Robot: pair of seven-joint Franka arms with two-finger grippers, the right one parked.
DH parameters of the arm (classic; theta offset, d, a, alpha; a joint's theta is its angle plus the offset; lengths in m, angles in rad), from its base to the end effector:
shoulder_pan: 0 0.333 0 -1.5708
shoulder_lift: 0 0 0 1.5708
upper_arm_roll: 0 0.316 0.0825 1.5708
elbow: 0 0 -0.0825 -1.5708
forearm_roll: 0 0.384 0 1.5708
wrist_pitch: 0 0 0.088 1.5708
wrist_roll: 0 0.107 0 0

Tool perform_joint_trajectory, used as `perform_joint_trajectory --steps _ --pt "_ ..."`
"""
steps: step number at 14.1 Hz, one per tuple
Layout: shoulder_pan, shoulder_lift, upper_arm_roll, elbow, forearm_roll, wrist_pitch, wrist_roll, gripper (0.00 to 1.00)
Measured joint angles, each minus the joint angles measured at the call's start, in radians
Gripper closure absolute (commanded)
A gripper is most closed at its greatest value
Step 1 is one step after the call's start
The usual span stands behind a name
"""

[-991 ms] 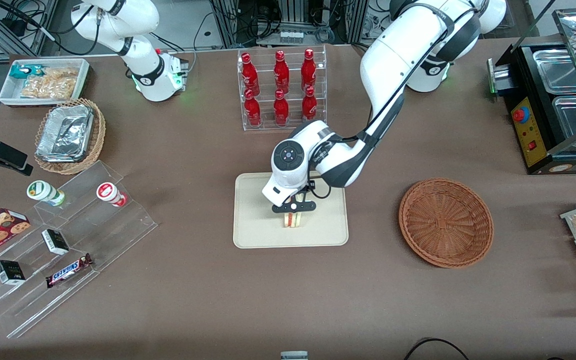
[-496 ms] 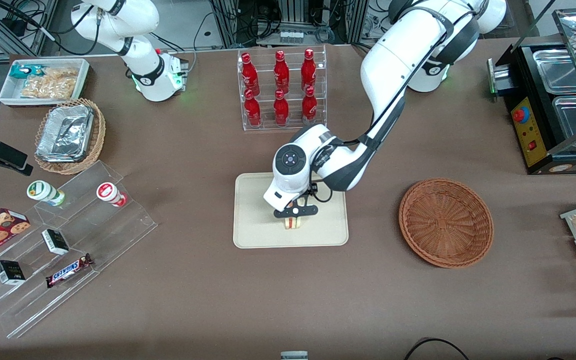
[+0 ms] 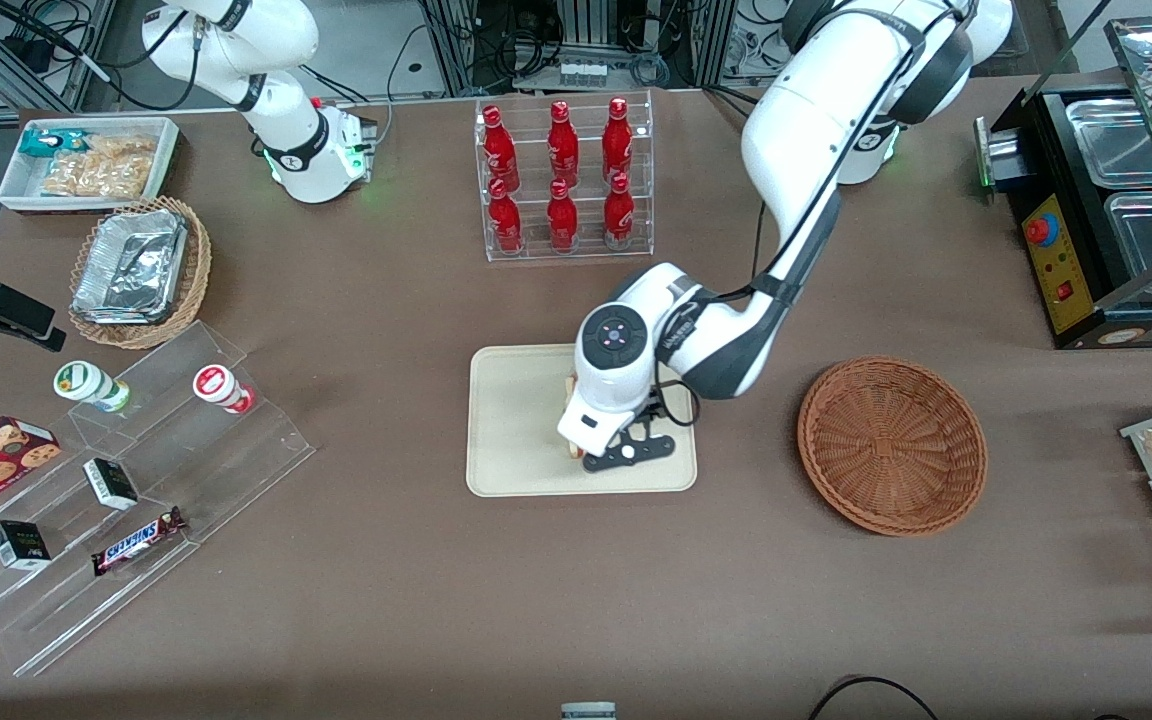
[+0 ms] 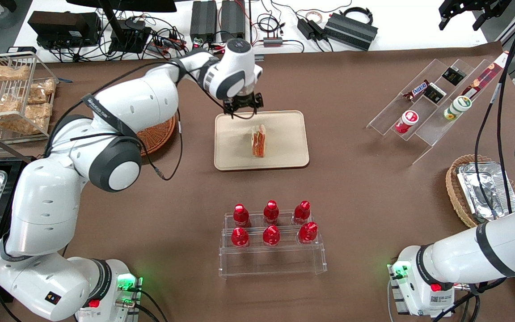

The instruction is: Place sandwich from basket to tray

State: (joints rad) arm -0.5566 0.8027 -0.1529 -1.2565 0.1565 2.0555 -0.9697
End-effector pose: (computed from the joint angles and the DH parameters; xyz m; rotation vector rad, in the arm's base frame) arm 0.5933 -0.4599 0.2829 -3.1047 -0.3648 -0.0394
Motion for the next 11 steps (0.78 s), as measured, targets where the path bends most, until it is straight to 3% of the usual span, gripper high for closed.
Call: perform_joint_trajectory --steps 3,11 --pt "0.088 -0.099 0.017 0.006 0.001 -0.117 0.028 0.00" --pt "0.364 -0.330 0.018 -0.023 -0.030 -0.452 0.417 0.00"
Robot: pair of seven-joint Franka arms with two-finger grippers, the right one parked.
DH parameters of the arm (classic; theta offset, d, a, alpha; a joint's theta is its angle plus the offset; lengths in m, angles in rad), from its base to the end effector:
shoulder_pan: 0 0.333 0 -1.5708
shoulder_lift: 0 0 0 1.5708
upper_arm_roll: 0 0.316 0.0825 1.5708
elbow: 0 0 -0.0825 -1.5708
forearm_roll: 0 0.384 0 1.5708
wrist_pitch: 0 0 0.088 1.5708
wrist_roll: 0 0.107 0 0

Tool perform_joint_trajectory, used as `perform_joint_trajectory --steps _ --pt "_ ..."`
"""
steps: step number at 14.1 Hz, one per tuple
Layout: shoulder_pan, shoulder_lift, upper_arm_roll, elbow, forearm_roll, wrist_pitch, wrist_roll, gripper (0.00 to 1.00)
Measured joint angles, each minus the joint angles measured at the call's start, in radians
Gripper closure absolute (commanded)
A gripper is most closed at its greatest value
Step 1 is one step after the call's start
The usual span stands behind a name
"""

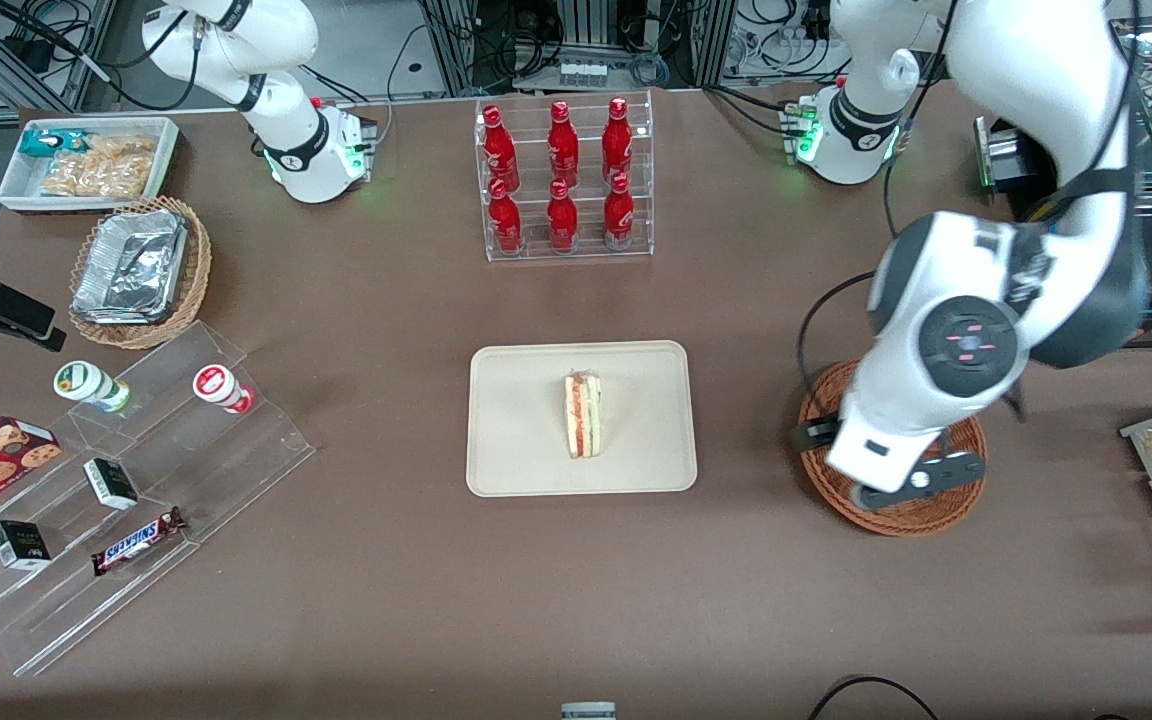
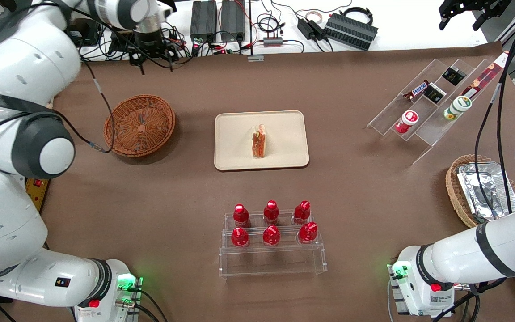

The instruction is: Place sandwich from basket to tray

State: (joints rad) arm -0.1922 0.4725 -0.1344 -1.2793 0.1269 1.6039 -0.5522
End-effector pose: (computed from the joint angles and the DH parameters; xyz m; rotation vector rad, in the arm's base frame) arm 0.6546 -0.1883 0.4723 -2.9995 -0.3350 0.1556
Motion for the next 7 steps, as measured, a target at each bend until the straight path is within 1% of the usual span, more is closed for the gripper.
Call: perform_joint_trajectory --steps 3,7 --pt "0.067 -0.058 0.000 -0.002 -0.024 -0.092 0.133 0.00" --pt "0.106 -0.126 0.003 -0.005 -0.023 -0.223 0.233 0.00"
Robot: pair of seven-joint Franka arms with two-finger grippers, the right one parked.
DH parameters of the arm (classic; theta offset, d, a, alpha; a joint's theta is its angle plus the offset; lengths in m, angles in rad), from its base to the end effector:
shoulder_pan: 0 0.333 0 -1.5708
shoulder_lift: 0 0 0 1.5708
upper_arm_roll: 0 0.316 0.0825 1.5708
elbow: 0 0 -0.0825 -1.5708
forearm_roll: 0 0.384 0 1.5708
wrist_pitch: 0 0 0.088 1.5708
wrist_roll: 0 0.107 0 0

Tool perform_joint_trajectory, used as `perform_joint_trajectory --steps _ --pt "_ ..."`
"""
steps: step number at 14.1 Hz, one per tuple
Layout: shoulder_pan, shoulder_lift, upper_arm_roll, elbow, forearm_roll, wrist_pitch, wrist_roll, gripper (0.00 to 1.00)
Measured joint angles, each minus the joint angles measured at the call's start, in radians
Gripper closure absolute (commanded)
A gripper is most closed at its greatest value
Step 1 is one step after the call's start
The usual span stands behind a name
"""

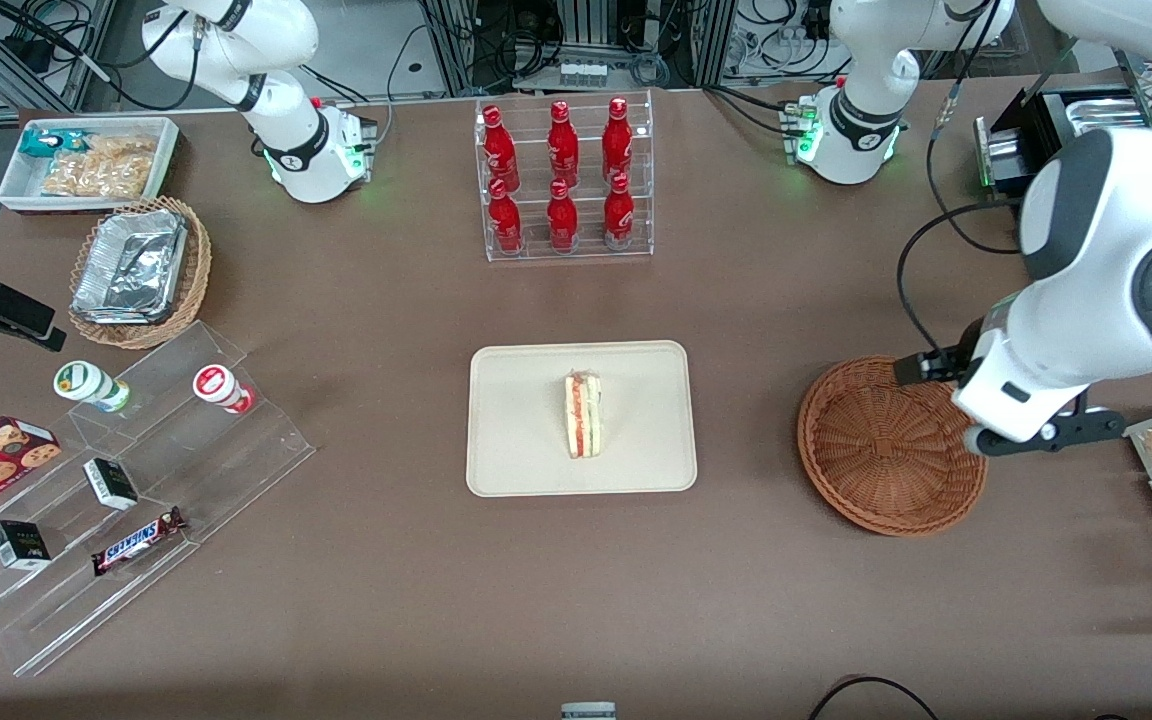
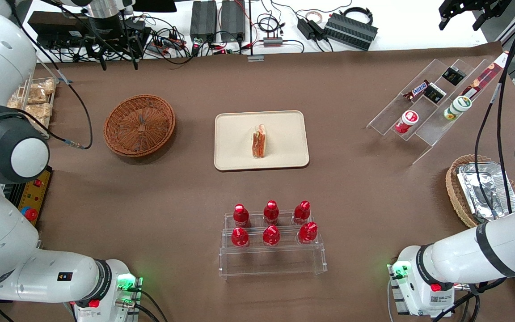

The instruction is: Place sandwich from basket to tray

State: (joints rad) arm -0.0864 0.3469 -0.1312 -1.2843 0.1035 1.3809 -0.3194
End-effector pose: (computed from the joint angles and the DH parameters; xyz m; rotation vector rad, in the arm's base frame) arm 0.6222 -0.1104 0.5375 -2.9965 -0.1663 0.3368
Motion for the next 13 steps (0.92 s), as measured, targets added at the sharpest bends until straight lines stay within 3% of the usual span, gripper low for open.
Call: perform_joint_trajectory --steps 5,13 --pt "0.085 -0.088 0.009 -0.037 -0.002 -0.047 0.107 0.00" --pt "0.101 -0.250 -0.003 -0.099 -0.014 -0.201 0.145 0.00"
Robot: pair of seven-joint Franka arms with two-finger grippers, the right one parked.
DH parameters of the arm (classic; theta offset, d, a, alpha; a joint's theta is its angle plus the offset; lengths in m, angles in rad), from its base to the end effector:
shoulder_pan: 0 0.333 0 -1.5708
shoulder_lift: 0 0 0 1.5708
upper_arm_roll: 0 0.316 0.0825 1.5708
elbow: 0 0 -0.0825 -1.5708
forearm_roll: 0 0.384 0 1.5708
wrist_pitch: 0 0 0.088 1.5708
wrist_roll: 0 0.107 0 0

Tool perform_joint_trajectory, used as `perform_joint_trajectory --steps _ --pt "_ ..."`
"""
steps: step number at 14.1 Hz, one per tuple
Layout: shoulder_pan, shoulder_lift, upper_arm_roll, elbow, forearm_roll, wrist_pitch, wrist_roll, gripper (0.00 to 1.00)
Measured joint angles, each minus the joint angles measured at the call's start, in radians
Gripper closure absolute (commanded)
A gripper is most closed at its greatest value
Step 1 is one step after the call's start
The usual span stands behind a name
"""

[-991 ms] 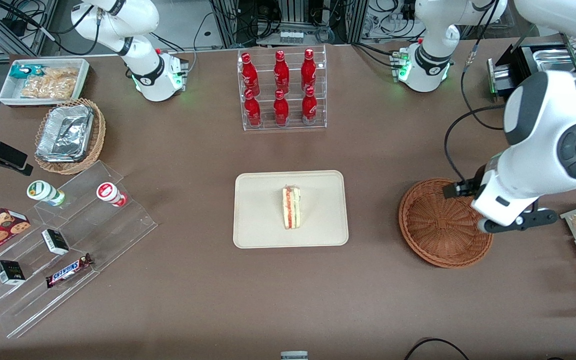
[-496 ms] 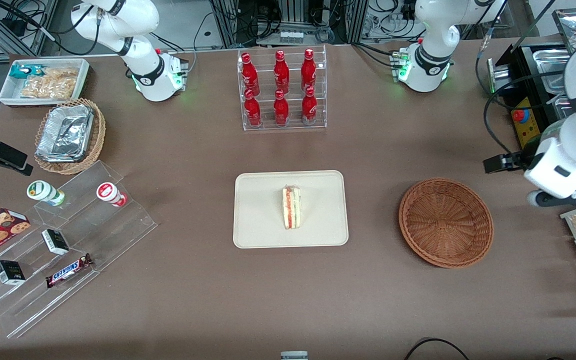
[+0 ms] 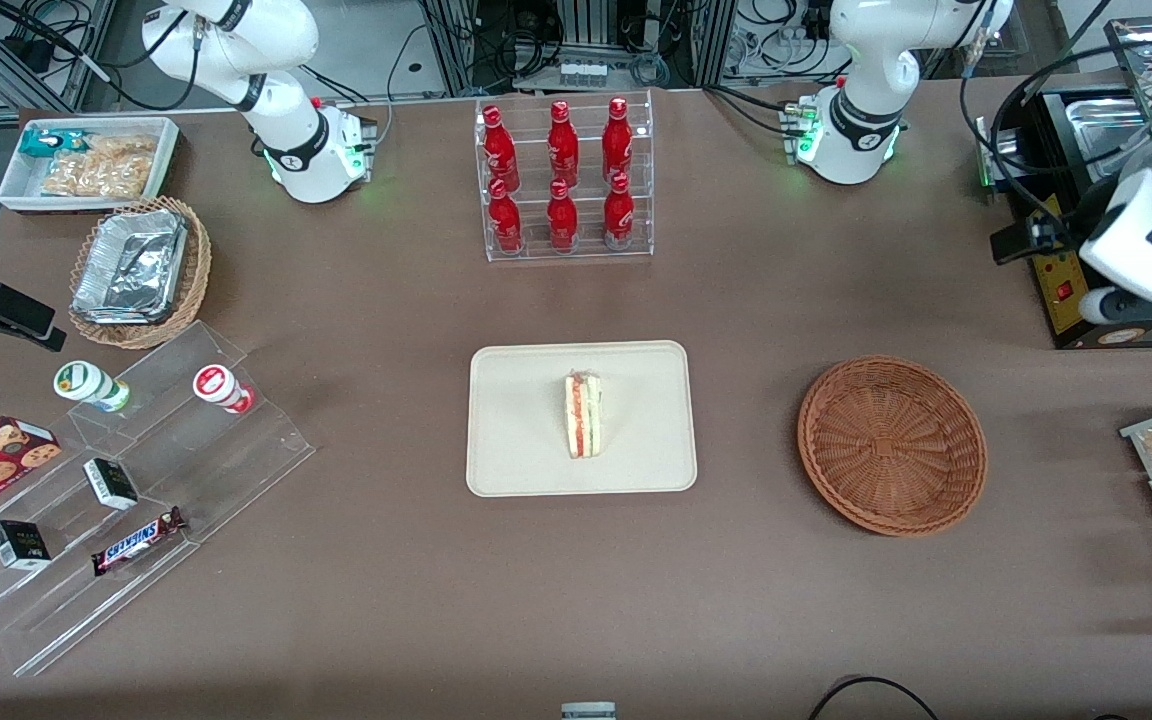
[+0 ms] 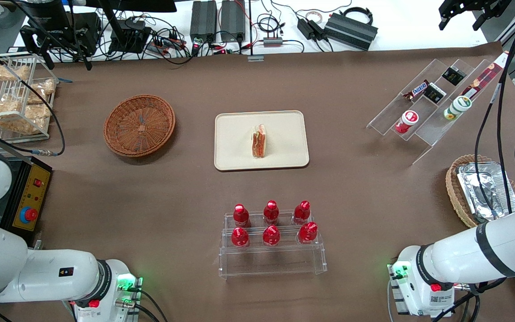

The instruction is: Place sandwich from basket to tray

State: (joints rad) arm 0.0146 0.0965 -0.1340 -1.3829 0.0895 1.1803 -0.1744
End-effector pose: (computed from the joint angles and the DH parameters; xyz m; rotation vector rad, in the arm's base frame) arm 0.5377 -0.0484 0.6294 -2.9921 -0.1127 0.4287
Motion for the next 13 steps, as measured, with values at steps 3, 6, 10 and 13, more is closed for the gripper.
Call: perform_joint_trajectory --steps 3,6,10,13 --pt "0.075 -0.043 -0.081 -0.044 -0.010 0.002 0.007 0.00" --pt "0.082 -0.046 -0.102 -0.056 -0.010 0.004 0.007 0.00" --pt "0.084 -0.046 -0.103 -0.064 -0.010 0.028 0.008 0.00" --pt "0.085 -0.046 -0.103 -0.082 -0.010 0.067 0.008 0.00"
